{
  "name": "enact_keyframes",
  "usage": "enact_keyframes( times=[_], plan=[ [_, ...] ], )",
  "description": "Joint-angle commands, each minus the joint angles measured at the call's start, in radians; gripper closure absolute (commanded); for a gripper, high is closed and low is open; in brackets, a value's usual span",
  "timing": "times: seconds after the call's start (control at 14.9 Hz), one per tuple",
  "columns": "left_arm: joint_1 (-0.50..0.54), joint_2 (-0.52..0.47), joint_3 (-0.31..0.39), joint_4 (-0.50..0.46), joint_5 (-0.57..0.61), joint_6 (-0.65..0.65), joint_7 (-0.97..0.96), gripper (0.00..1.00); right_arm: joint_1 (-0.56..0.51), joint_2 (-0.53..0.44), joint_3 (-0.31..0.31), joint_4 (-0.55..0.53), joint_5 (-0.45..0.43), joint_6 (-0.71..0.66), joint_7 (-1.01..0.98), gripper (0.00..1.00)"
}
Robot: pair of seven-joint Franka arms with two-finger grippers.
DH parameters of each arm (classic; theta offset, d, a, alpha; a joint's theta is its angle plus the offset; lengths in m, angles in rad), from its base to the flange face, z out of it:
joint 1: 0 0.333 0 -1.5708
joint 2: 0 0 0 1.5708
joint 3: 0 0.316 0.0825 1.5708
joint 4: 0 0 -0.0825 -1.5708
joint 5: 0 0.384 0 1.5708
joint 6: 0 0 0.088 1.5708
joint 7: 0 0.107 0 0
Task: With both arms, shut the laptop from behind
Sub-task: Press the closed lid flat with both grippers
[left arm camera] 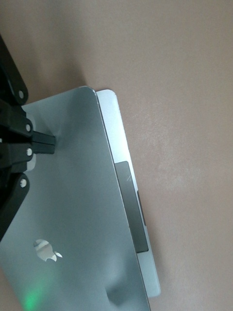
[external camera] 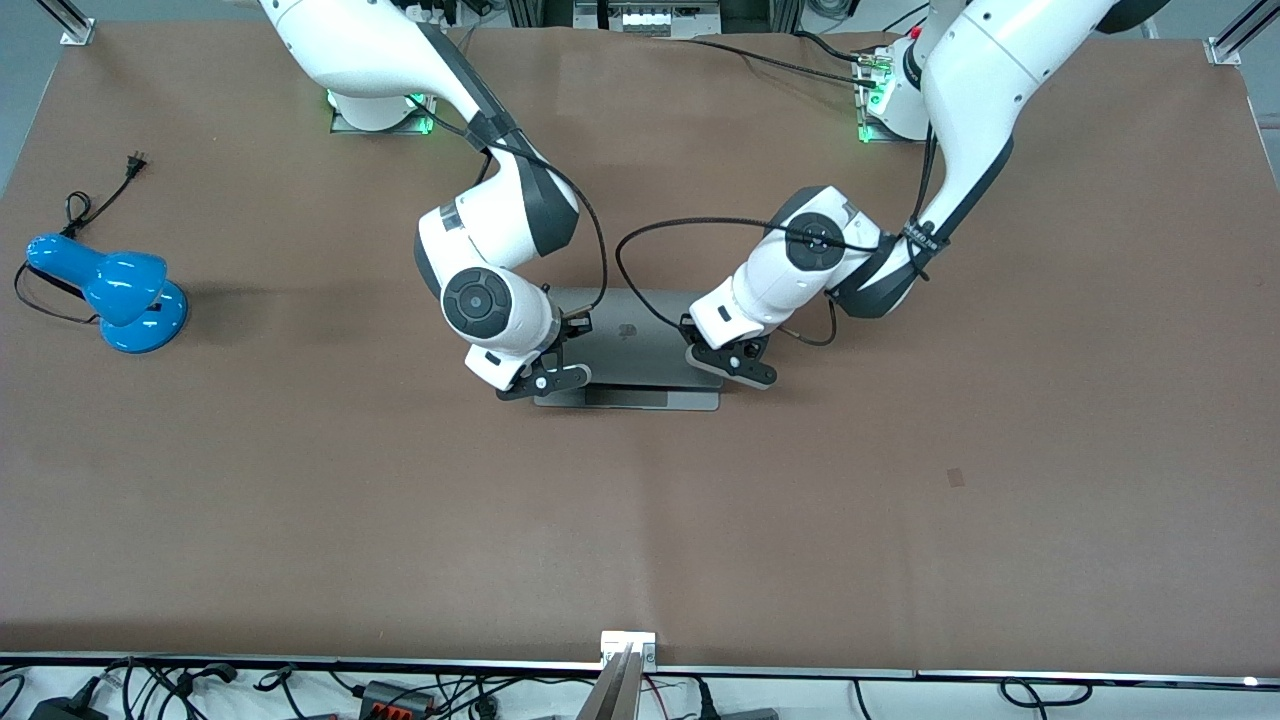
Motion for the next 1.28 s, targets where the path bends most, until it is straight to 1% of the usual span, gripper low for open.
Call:
enact_keyframes(
  times=[0.0, 0.2, 0.47, 0.67, 0.94, 1.21],
  plan=[
    [-0.013, 0.072, 0.006, 0.070, 0.035, 0.002, 0.003, 0.99, -0.004, 0.053, 0.004, 0.057, -0.009, 0.007, -0.010, 1.00],
    [-0.013, 0.089, 0.006, 0.084, 0.063, 0.002, 0.003, 0.99, -0.005, 0.096, 0.004, 0.089, -0.010, 0.008, -0.010, 1.00],
    [-0.014, 0.124, 0.015, 0.085, 0.077, 0.003, 0.001, 0.99, -0.005, 0.129, 0.004, 0.092, -0.026, 0.050, -0.008, 1.00],
    [-0.037, 0.130, 0.043, 0.111, 0.078, 0.003, 0.001, 0.99, -0.005, 0.146, 0.004, 0.092, -0.033, 0.074, -0.008, 1.00],
    [-0.079, 0.145, 0.083, 0.116, 0.077, 0.003, 0.000, 0.99, -0.005, 0.177, 0.004, 0.092, -0.033, 0.113, -0.008, 1.00],
    [-0.094, 0.155, 0.096, 0.133, 0.077, 0.003, -0.003, 0.99, -0.004, 0.185, 0.004, 0.092, -0.033, 0.114, -0.007, 1.00]
  ],
)
